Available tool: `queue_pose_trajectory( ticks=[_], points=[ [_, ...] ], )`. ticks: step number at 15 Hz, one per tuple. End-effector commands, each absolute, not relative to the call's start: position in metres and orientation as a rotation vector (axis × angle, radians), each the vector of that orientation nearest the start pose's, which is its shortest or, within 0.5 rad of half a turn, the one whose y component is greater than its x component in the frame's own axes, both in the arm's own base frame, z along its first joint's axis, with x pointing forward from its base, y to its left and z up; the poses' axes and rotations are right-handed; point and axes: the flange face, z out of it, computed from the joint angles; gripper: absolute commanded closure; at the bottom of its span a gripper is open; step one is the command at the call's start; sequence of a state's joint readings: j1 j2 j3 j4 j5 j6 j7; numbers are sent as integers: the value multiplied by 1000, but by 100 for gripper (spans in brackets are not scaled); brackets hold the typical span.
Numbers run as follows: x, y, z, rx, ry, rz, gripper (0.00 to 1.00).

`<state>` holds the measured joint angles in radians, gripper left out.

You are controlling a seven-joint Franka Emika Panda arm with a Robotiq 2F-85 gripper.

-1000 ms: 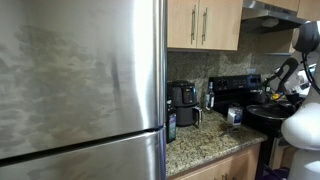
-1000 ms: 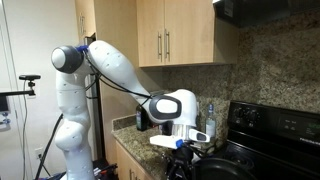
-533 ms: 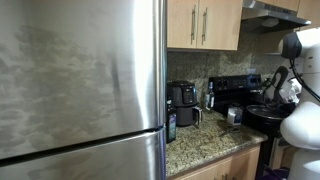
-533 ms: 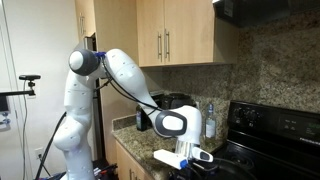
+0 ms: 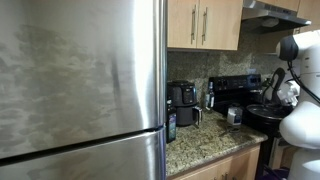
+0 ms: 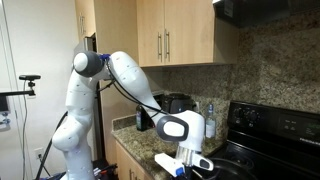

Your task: Move the pan backwards

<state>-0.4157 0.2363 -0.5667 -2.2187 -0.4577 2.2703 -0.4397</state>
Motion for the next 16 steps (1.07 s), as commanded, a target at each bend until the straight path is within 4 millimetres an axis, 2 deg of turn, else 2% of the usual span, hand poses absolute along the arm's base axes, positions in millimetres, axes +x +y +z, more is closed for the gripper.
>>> queue_pose_trajectory(
  ticks=[1,4,8,10,11,13,16],
  points=[
    [292,-462,266,-3226,496,657,42],
    [298,-470,276,-3217,578,579,66],
    [300,-476,301,-3230,659,460,98],
    [298,-473,318,-3223,648,398,100],
    [297,-470,328,-3217,645,365,97],
    [294,-464,345,-3221,617,298,100],
    [296,-463,360,-3215,644,228,100]
  ],
)
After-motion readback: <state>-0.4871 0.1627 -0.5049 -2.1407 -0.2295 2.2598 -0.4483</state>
